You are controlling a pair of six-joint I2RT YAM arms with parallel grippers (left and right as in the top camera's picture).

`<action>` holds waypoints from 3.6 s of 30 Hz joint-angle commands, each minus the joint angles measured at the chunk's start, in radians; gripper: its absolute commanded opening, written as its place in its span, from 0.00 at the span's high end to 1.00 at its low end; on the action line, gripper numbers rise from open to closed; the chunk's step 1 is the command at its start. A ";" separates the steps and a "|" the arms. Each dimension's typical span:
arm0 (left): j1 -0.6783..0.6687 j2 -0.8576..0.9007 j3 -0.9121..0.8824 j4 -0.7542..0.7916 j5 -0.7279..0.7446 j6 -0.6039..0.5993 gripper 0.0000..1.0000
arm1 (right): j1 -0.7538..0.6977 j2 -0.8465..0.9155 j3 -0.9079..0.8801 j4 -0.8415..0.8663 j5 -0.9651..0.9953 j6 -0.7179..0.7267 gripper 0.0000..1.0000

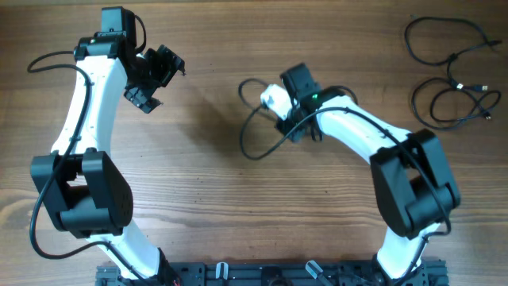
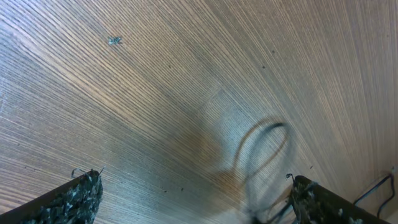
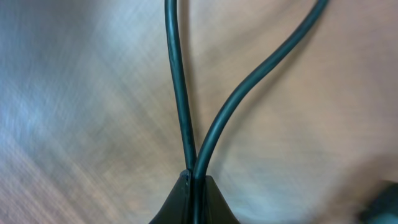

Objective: Untangle cables
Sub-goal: 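Carry the grasped black cable with the right gripper to the upper right, then lower the cable onto the upper-right pile and open the right gripper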

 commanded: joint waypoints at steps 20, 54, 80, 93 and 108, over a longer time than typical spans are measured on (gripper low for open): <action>-0.005 -0.011 -0.003 0.003 -0.017 -0.010 0.01 | -0.550 -0.387 0.192 0.131 0.349 0.504 0.96; -0.005 -0.011 -0.003 0.014 -0.016 -0.010 0.00 | -0.582 0.040 0.222 0.152 0.353 0.510 0.29; -0.005 -0.011 -0.003 0.018 -0.016 -0.010 0.00 | -0.584 -0.473 0.223 -0.006 -0.186 0.560 0.00; -0.005 -0.011 -0.003 0.018 -0.016 -0.010 0.00 | -0.582 -0.623 0.223 -0.190 -0.404 0.550 0.00; -0.005 -0.011 -0.003 0.018 -0.016 -0.010 0.00 | -0.576 -0.761 0.222 -0.534 -0.353 0.550 0.00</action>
